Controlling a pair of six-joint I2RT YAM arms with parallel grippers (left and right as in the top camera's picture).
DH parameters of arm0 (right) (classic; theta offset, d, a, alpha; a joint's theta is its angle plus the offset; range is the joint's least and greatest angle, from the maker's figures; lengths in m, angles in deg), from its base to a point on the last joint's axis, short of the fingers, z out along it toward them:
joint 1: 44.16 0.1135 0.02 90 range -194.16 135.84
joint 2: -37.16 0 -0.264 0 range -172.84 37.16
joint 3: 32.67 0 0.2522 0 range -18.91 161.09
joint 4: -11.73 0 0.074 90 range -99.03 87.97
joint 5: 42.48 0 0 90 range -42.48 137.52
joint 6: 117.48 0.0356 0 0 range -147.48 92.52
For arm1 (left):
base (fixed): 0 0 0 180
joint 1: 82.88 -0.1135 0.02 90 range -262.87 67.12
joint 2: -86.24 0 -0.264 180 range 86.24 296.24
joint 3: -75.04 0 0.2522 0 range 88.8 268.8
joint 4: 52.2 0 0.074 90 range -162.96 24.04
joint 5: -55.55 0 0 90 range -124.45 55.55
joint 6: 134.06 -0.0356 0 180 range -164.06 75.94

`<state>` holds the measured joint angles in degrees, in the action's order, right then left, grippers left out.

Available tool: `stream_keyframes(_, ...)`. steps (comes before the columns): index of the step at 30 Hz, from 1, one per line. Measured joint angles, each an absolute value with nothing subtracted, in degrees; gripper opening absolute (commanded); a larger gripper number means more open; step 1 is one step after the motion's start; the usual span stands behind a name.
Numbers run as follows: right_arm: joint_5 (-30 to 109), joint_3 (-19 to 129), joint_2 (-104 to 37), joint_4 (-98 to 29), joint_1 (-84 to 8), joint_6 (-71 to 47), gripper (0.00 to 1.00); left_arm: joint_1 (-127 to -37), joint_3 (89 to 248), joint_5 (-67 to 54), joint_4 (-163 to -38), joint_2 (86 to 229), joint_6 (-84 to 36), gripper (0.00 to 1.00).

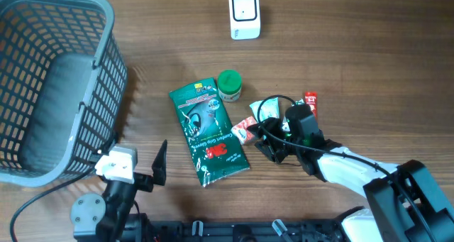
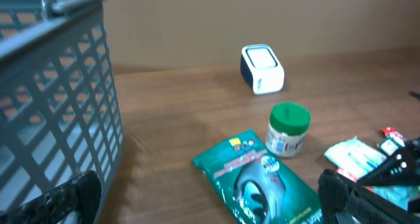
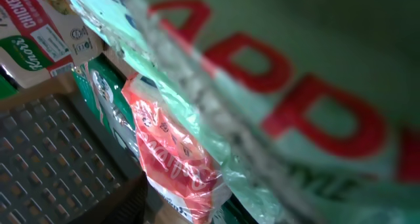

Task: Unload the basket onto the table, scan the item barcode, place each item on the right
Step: 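Reach the right gripper toward the red-white Kleenex pack, then grasp the Kleenex pack with the right gripper and lift it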

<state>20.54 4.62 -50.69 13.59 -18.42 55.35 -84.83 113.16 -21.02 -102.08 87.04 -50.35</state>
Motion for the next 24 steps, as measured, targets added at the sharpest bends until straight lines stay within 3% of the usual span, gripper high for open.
stream_keyframes(7, 24.8, 4.6, -50.7, 15.8, -16.1, 56.7, 0.63, -84.8, 113.2, -21.0, -107.0, 87.0, -50.3, 1.00)
stream_keyframes(10, 28.7, 4.7, -50.8, 16.3, -14.1, 56.7, 0.40, -84.8, 113.2, -21.0, -109.0, 87.0, -50.3, 1.00)
stream_keyframes(14, 31.4, 4.7, -51.5, 16.1, -13.9, 56.7, 0.28, -84.8, 113.2, -21.0, -110.4, 87.0, -50.3, 1.00)
stream_keyframes(24, 28.0, 4.7, -52.9, 16.6, -13.9, 48.3, 0.25, -84.8, 113.2, -21.0, -110.6, 87.0, -50.3, 1.00)
